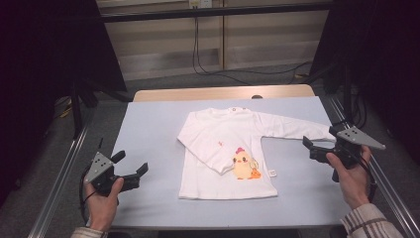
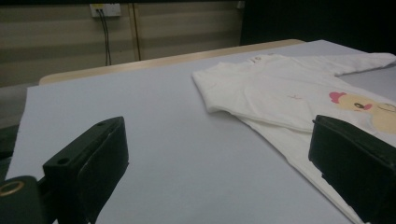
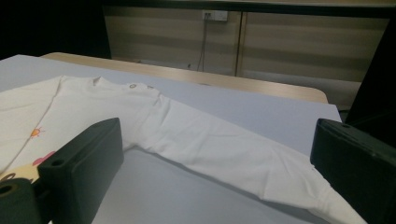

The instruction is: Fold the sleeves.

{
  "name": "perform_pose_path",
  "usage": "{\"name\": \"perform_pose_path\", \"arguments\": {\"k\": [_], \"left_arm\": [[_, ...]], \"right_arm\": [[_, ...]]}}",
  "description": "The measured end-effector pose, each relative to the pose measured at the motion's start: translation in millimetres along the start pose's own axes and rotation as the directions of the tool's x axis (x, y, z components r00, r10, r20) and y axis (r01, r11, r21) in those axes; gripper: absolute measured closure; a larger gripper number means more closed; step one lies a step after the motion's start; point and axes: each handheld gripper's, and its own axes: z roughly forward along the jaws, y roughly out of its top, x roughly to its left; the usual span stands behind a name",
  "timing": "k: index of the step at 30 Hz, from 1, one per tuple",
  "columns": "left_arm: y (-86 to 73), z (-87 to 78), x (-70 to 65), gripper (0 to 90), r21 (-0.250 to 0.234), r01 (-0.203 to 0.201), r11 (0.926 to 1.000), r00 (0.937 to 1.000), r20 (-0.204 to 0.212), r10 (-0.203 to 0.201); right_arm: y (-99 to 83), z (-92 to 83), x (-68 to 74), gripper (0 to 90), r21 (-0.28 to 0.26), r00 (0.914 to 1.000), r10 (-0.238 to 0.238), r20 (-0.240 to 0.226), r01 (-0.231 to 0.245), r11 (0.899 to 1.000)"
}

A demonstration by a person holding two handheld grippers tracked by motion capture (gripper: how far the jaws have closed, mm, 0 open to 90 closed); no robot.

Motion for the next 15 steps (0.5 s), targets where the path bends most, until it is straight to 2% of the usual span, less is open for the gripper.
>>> {"name": "perform_pose_path", "arguments": {"k": [1,2,6,7,9,10,12,15], "left_arm": [[-0.3,-1.2,-0.9,4.7,0.005,-0.001,1.0,1.0,-0.006,0.001],[-1.2,-4.6,-1.1,4.7,0.001,-0.007,1.0,0.9999,-0.01,0.007],[-3.7,-10.2,-1.6,4.7,-0.011,0.003,0.9999,0.9997,-0.023,-0.004],[-4.4,-13.0,-1.9,4.7,-0.011,-0.011,0.9999,0.9994,-0.034,0.01],[-5.0,-14.6,-2.3,4.7,-0.01,-0.013,0.9999,0.9993,-0.037,0.012],[-6.6,-19.0,-4.9,4.7,0.001,-0.049,0.9988,0.9975,-0.05,0.049],[-8.0,-21.7,-5.8,4.7,0.01,-0.062,0.998,0.9969,-0.048,0.063],[-11.9,-28.4,-10.4,4.7,-0.003,-0.014,0.9999,0.999,-0.042,0.014]], "right_arm": [[1.0,0.4,-2.3,2.6,0.007,1.0,0.004,0.005,-0.005,1.0],[2.9,1.8,-10.1,2.6,0.01,0.9994,0.007,0.034,-0.007,1.0],[6.3,2.9,-18.5,2.6,0.017,0.9984,0.008,0.056,-0.009,1.0],[8.8,4.6,-24.7,2.4,0.024,0.9975,0.008,0.07,-0.01,1.0],[9.8,5.3,-27.0,2.4,0.028,0.9973,0.008,0.073,-0.01,1.0],[13.3,7.7,-33.3,2.4,0.046,0.9974,0.018,0.069,-0.021,0.999],[14.8,8.5,-35.5,2.5,0.058,0.9975,0.024,0.067,-0.028,0.998],[20.9,13.7,-45.4,2.6,0.081,0.9963,0.015,0.085,-0.022,0.997]]}}
